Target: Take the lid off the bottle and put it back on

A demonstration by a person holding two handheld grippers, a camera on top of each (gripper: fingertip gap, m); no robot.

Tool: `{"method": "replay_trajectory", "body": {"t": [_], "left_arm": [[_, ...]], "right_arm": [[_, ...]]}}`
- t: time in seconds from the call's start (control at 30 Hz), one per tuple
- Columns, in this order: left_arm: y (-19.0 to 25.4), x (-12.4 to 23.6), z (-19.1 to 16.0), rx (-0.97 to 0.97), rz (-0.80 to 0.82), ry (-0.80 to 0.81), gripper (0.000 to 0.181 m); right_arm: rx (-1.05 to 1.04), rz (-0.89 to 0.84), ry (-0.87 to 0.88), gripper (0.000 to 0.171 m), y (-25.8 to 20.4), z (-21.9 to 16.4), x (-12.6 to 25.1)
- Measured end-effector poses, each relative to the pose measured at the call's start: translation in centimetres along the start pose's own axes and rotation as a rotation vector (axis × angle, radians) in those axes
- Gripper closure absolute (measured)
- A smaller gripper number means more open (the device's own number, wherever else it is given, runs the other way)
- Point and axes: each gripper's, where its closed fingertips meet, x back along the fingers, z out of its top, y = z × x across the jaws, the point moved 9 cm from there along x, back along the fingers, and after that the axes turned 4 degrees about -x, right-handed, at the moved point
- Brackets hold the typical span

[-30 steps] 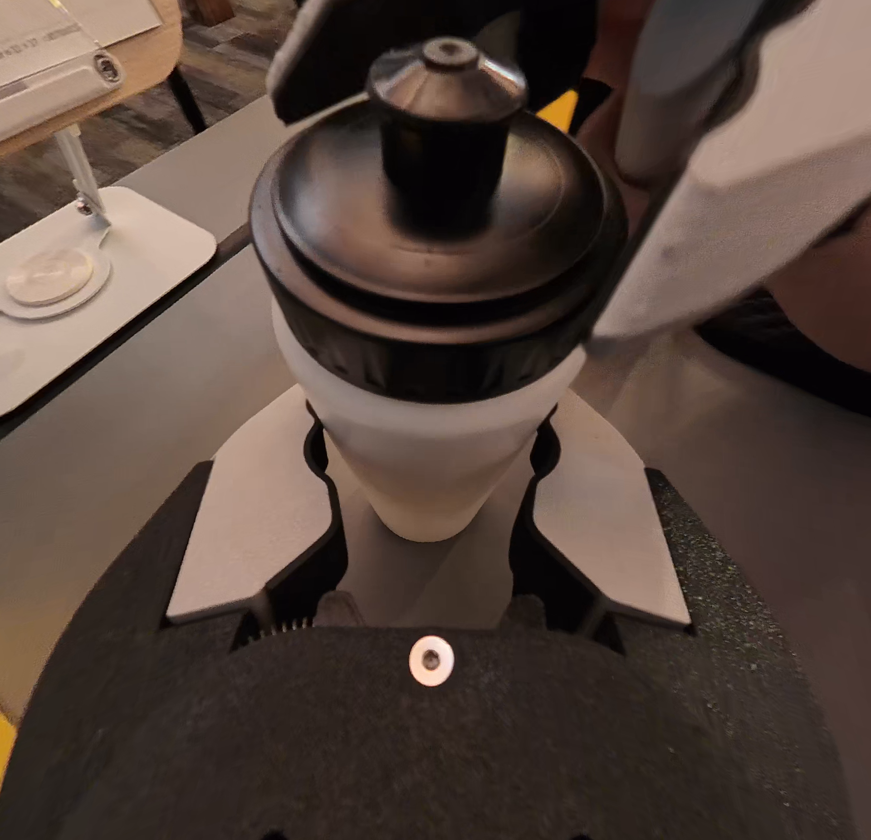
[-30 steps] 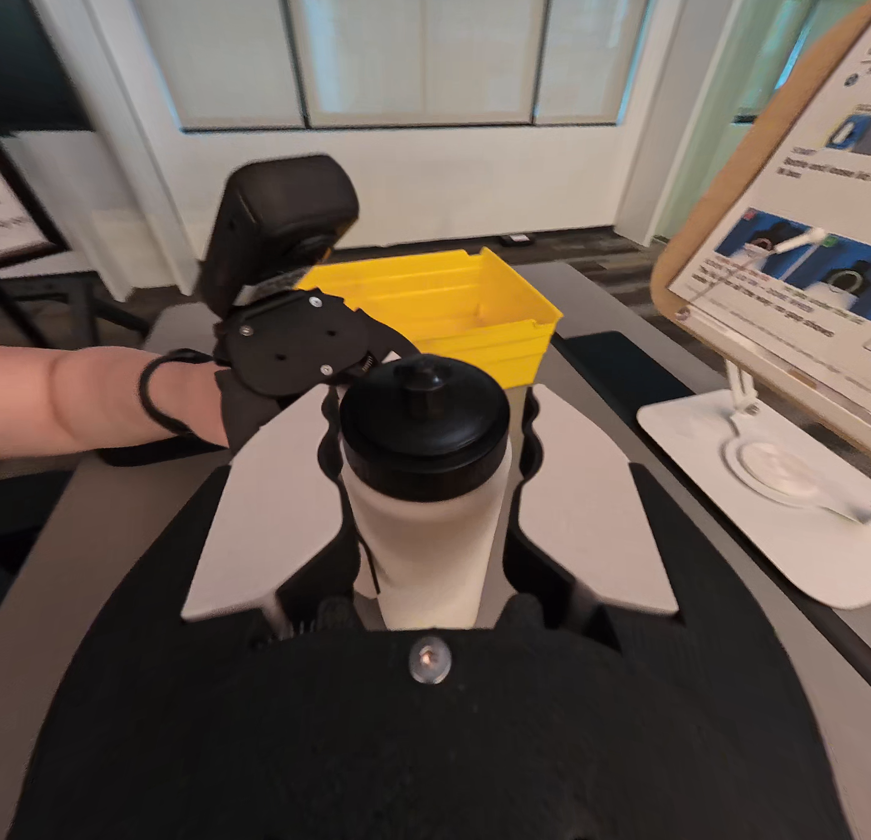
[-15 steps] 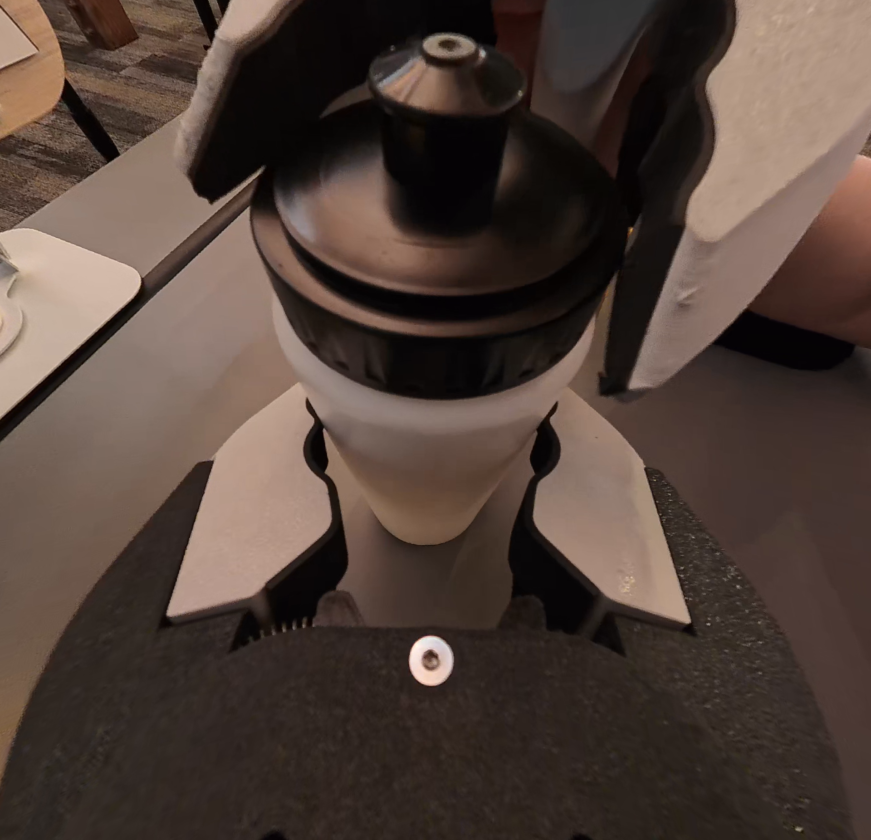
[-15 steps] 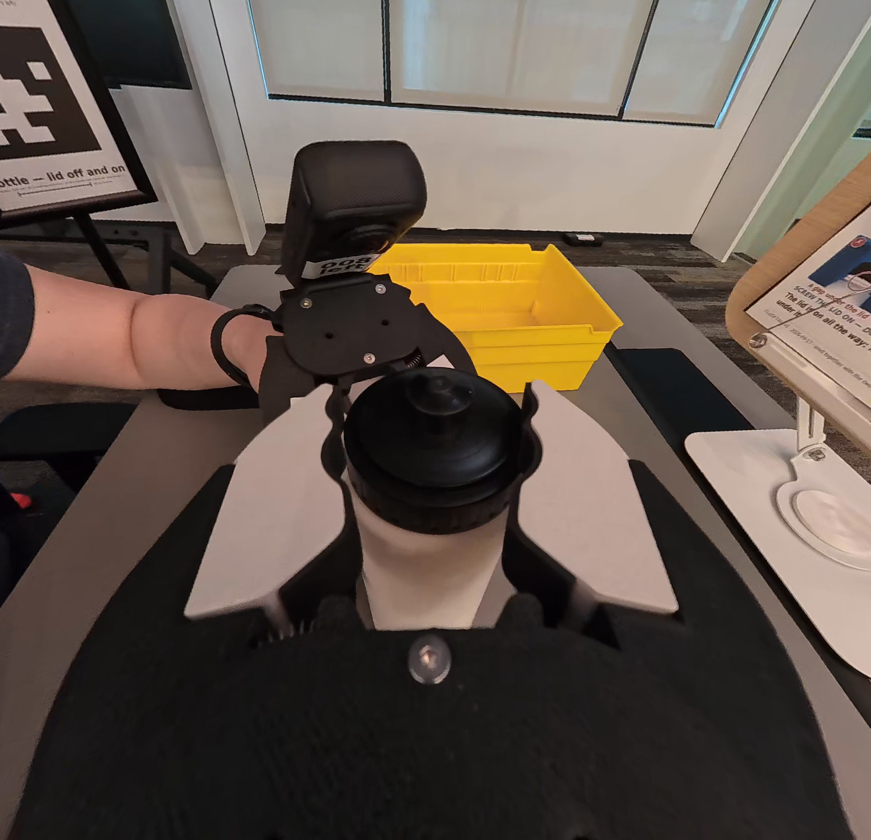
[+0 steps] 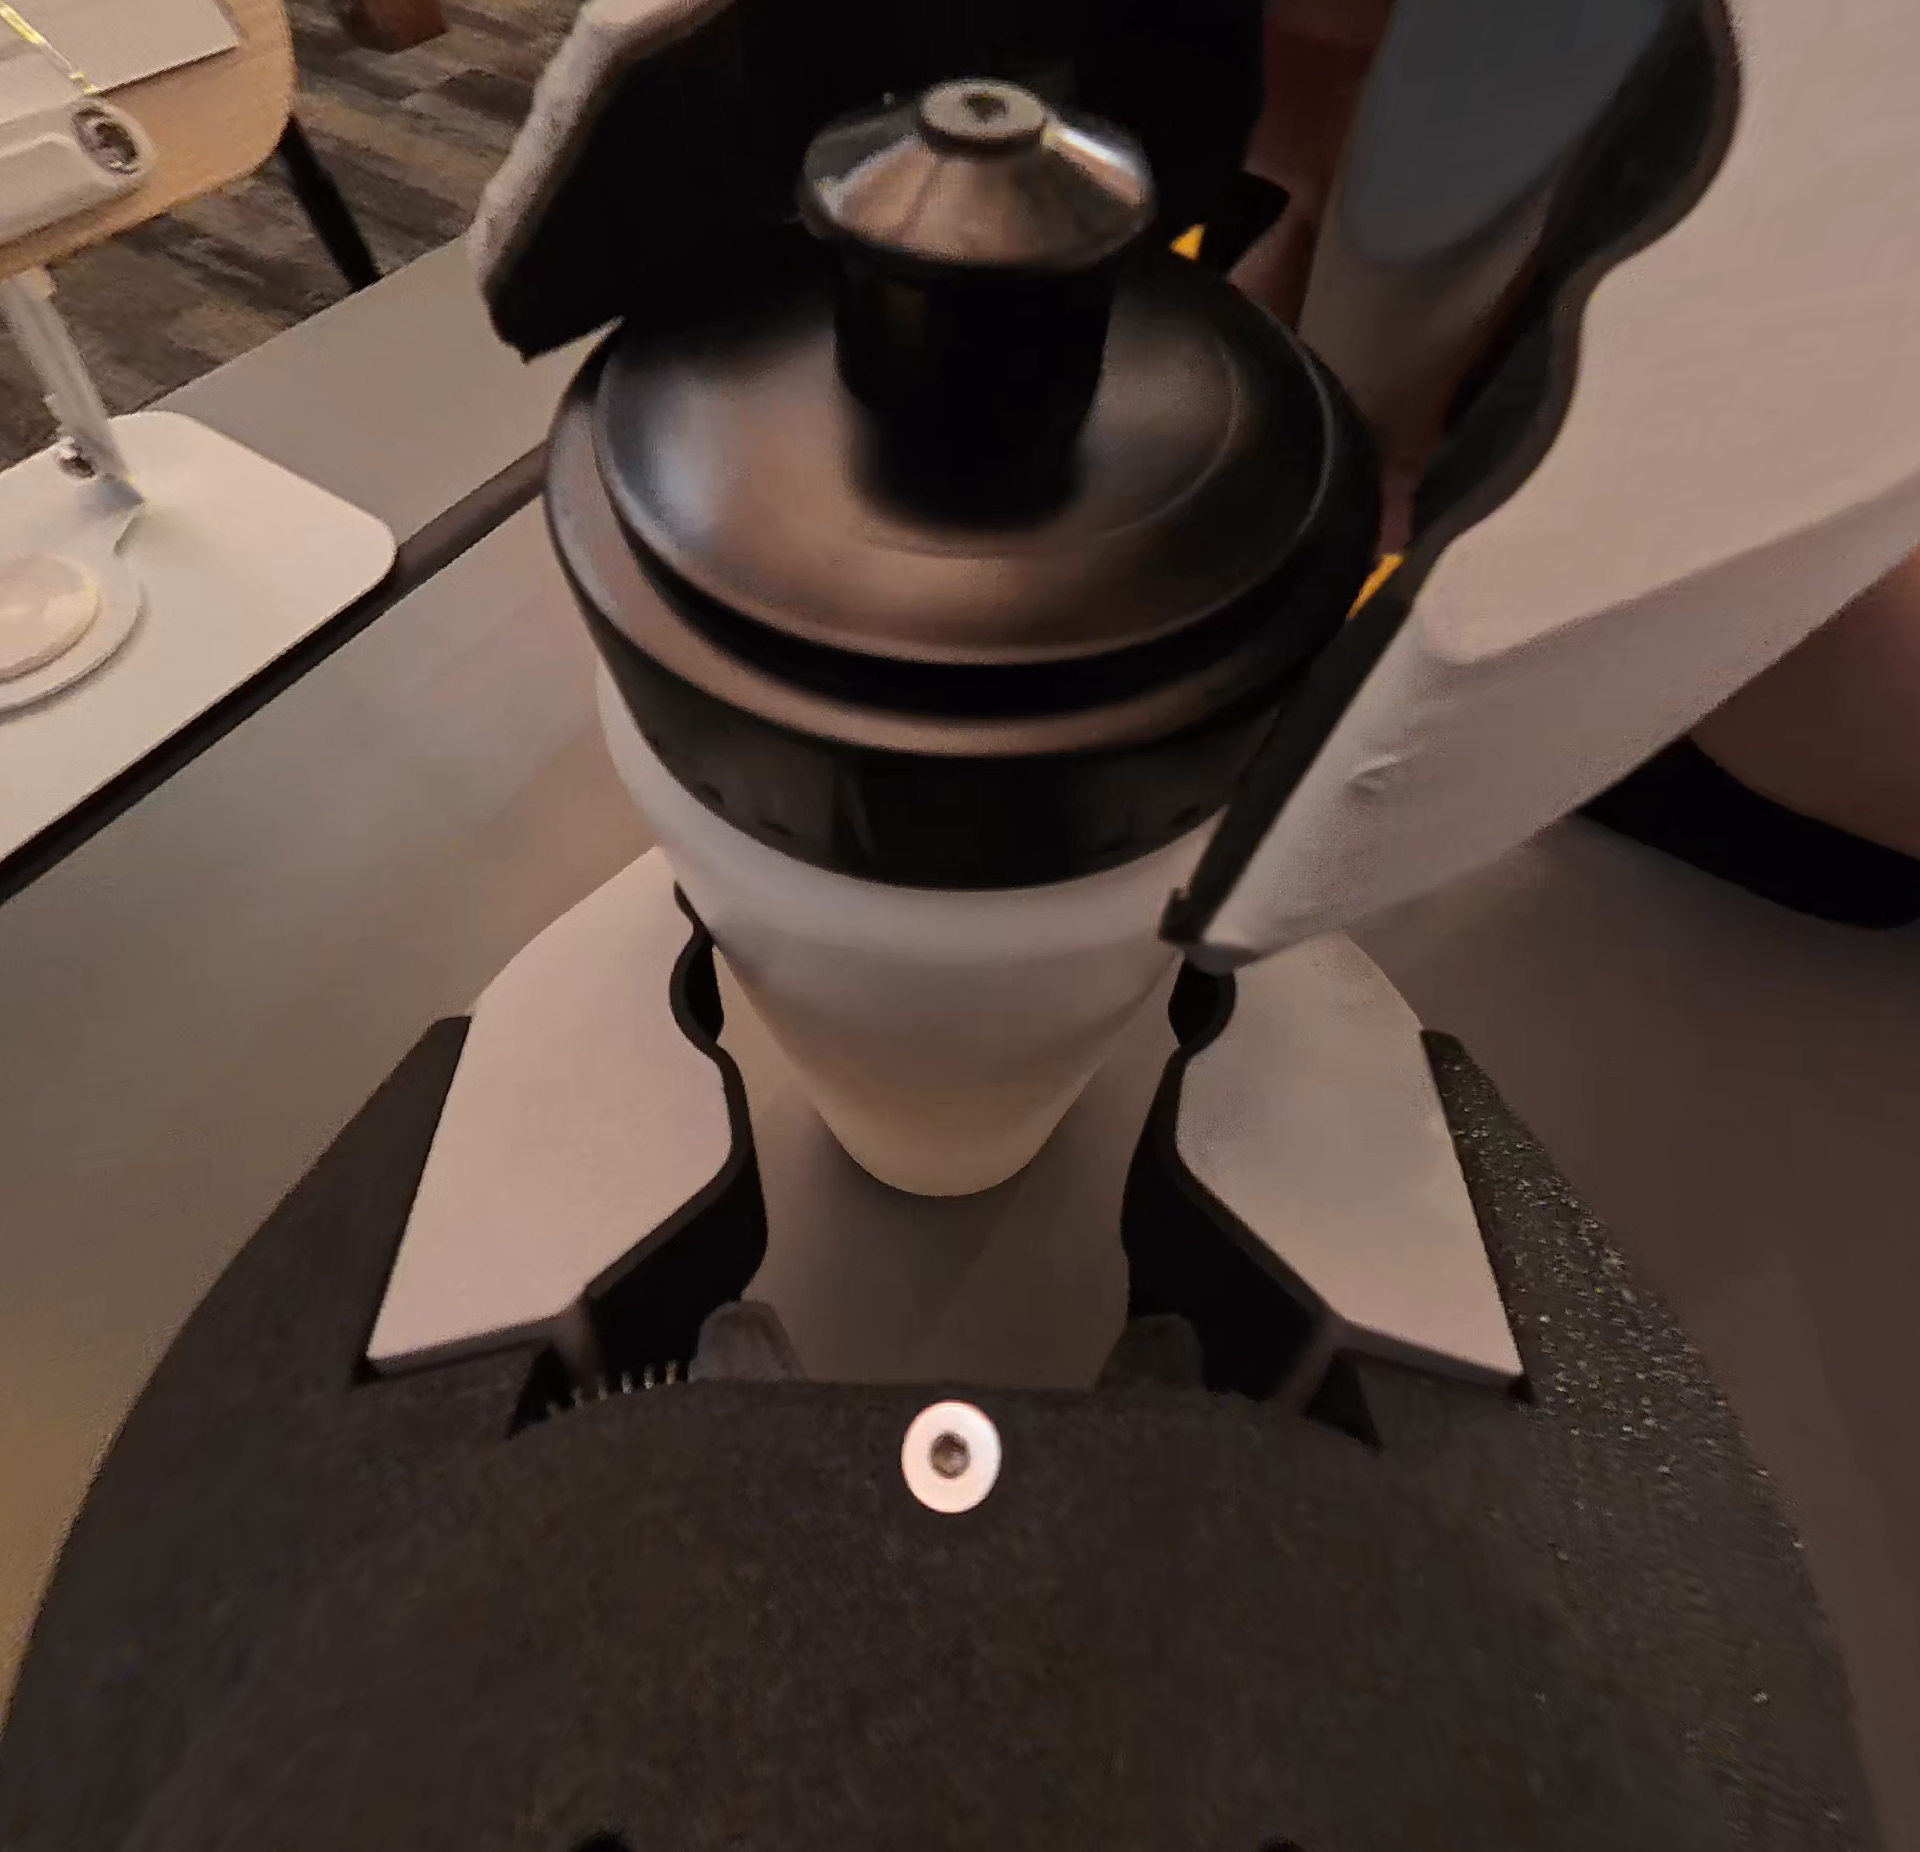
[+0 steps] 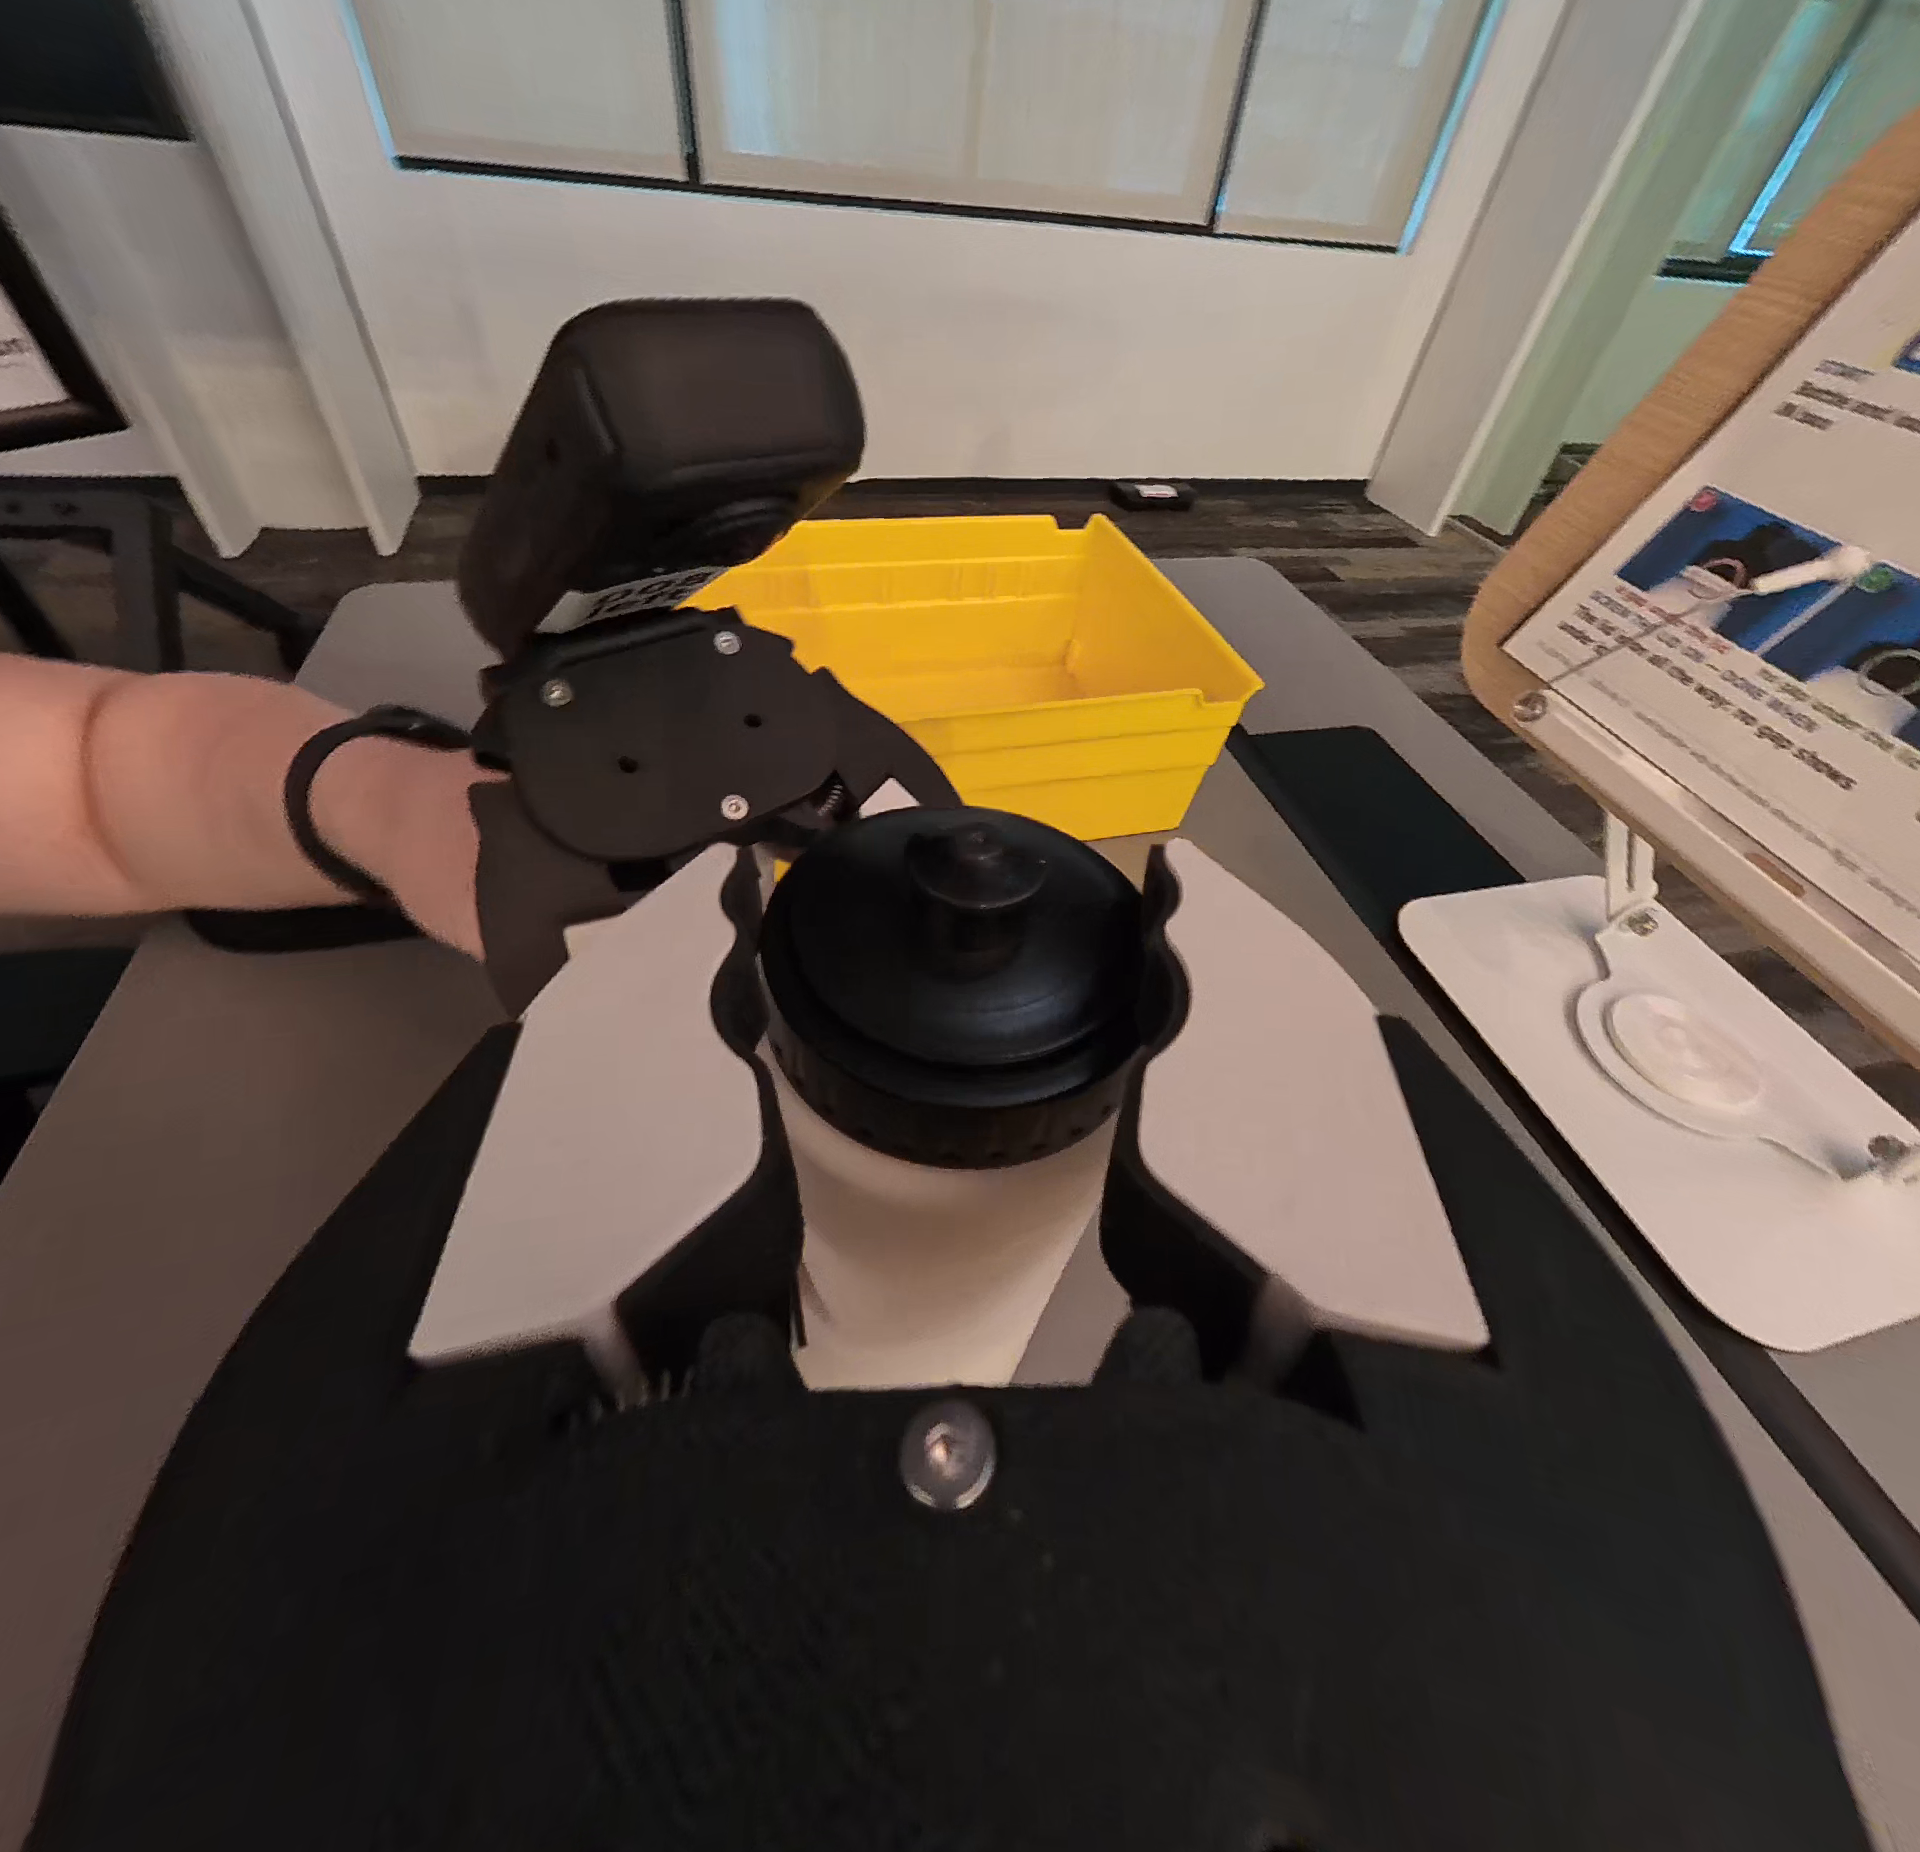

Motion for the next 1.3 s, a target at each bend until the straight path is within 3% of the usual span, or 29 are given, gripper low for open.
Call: {"method": "replay_trajectory", "body": {"t": [0.13, 0.27, 0.5, 0.63, 0.8, 0.97, 1.07, 1.3], "left_arm": [[0.1, 0.0, 0.0, -0.005, 0.023, -0.003, 0.096], [0.1, -0.1, 0.0, -0.032, -0.021, -0.005, 0.095], [-0.2, 0.5, 0.2, 0.098, -0.149, -0.034, 0.095], [-0.6, 0.5, 0.0, 0.202, -0.223, -0.031, 0.095], [-0.2, 0.3, 0.2, 0.109, -0.196, -0.031, 0.095], [-0.2, 0.2, 0.2, -0.078, -0.028, -0.043, 0.095], [-0.6, 0.1, 0.0, -0.066, 0.014, -0.015, 0.096], [-0.9, 0.0, -0.2, -0.002, 0.095, 0.024, 0.096]], "right_arm": [[0.013, -0.031, -0.020, 0.100, -0.2, 0.2, -0.1], [0.022, 0.064, -0.039, 0.098, 0.3, 0.1, 0.6], [-0.367, 0.259, 0.047, 0.098, 3.1, -1.0, 1.0], [-0.435, 0.323, 0.063, 0.096, 3.2, -1.4, 0.7], [-0.272, 0.246, 0.013, 0.092, 2.0, -1.0, 0.3], [-0.133, 0.172, 0.010, 0.093, 1.0, -0.8, -0.1], [-0.064, 0.056, 0.014, 0.094, 0.6, -0.6, -0.4], [-0.137, -0.166, 0.089, 0.093, 0.0, -0.9, -1.2]]}}
